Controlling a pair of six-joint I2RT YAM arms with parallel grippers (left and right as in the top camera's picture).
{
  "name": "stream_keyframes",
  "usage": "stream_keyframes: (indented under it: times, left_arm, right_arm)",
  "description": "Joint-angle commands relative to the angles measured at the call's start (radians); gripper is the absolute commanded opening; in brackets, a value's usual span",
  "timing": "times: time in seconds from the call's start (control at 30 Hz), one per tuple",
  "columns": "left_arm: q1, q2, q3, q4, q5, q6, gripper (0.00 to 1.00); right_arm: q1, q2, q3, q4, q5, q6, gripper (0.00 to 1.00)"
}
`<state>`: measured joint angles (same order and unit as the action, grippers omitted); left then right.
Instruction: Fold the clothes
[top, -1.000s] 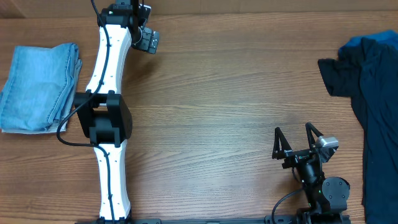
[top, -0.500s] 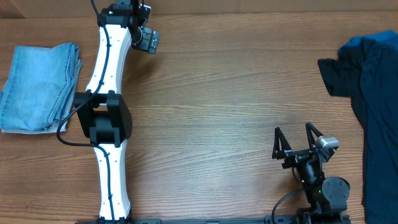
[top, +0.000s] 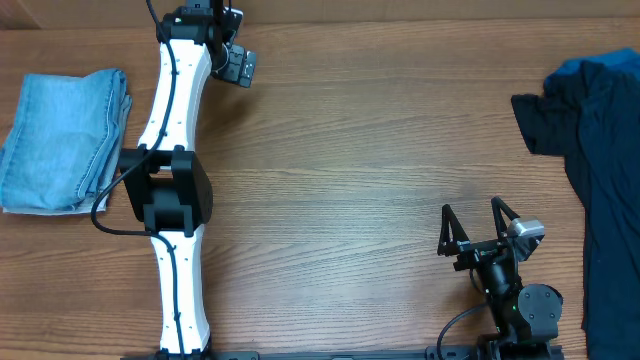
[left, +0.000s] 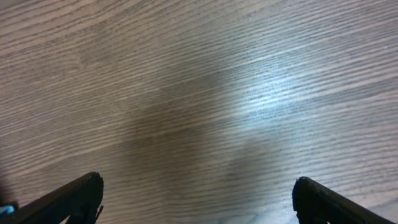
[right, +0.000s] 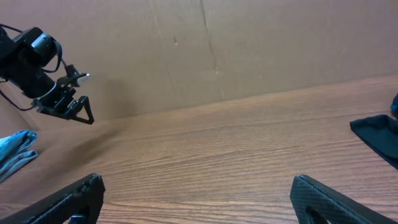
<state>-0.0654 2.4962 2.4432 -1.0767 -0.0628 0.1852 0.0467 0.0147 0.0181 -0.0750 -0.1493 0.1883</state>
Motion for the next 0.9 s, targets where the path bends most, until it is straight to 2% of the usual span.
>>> stream_keyframes:
  times: [0.0, 0.1, 0.47, 0.63, 0.87]
  left_arm:
    - [-0.029, -0.162, 0.011, -0.006, -0.006, 0.009, 1.00]
    - [-0.049, -0.292, 0.011, -0.005, -0.100, 0.084, 1.00]
    - [-0.098, -0.941, 0.011, -0.023, -0.078, 0.060, 1.00]
    - [-0.098, -1.204, 0.011, -0.209, 0.014, 0.042, 1.00]
    - [-0.085, -1.453, 0.011, -0.428, 0.131, 0.043, 1.00]
  right_arm:
    - [0.005, -0.011, -0.010, 0.005, 0.010, 0.006, 1.00]
    - [0.005, -0.011, -0.010, 0.005, 0.010, 0.006, 1.00]
    - [0.005, -0.011, -0.010, 0.005, 0.010, 0.006, 1.00]
    - [0.005, -0.011, -0.010, 0.005, 0.010, 0.006, 1.00]
    - [0.005, -0.011, -0.010, 0.005, 0.010, 0.006, 1.00]
